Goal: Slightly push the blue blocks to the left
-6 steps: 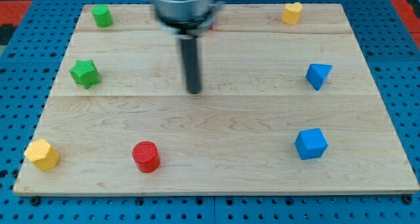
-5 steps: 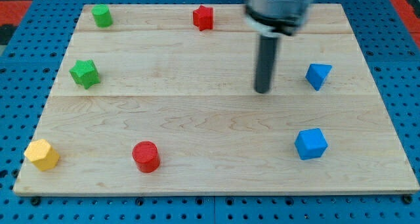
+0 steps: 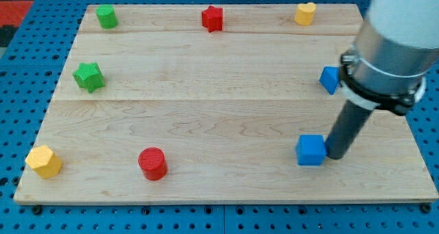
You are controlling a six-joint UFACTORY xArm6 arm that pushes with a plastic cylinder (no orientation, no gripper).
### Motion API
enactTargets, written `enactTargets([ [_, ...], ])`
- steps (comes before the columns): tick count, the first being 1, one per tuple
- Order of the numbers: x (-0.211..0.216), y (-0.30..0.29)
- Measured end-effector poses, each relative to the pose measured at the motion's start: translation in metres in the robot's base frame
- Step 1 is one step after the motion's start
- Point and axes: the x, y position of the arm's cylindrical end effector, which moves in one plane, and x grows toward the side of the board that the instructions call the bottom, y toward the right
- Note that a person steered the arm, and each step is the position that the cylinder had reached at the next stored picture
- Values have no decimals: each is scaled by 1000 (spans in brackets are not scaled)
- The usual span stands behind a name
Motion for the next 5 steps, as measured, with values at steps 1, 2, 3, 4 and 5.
enactTargets([
  [1,4,30],
  [2,-64,105],
  [3,-96,104],
  [4,-122,113],
  [5,-140,60],
])
